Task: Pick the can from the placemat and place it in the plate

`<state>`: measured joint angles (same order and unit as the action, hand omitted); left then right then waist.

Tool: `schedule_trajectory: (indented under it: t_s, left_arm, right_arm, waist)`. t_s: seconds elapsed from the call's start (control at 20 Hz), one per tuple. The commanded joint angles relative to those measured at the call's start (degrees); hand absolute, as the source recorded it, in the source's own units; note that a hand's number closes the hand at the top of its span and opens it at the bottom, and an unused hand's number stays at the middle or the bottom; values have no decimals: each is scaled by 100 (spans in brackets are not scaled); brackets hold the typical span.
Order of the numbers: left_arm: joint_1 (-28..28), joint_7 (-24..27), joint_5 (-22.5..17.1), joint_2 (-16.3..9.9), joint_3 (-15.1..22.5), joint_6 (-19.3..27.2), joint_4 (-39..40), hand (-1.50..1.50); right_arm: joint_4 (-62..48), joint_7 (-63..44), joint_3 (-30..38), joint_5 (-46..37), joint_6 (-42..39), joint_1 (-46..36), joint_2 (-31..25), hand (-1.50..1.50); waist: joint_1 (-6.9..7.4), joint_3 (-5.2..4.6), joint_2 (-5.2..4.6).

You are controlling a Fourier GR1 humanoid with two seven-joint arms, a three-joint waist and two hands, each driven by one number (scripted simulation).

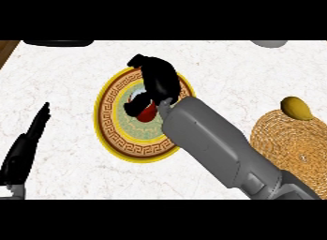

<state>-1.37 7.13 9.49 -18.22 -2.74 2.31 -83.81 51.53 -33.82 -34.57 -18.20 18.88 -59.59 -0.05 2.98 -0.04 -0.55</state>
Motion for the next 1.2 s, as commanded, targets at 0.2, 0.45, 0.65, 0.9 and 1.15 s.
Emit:
schedule_trajectory:
  t_s: [0.2, 0.45, 0.65, 0.9, 1.15]
  left_arm:
    - [71, 91, -15, 5, -88, -108, 157, 0]
    - [-210, -61, 64, 118, -46, 23, -94, 0]
    - [-459, 183, -75, -63, -292, -119, -124, 0]
    - [-528, 172, -84, 26, -354, -50, -139, 0]
    - [-73, -36, -31, -88, -432, -119, 38, 0]
  right_arm:
    - [-230, 562, -331, 1023, 1400, -244, 5, -150]
    - [20, 689, 208, 927, 2545, -12, 5, -150]
    - [385, 1171, 794, 1048, 2547, 632, -210, -150]
    - [1561, 2194, 1483, 1873, 1908, 1650, -783, -150]
    - [1828, 3281, 2296, 2627, 676, 2296, -1611, -150]
  waist:
    - [-16, 1, -2]
    - [-157, 5, 40]
    - [-280, 7, 60]
    - [-343, 10, 68]
    - [-363, 10, 43]
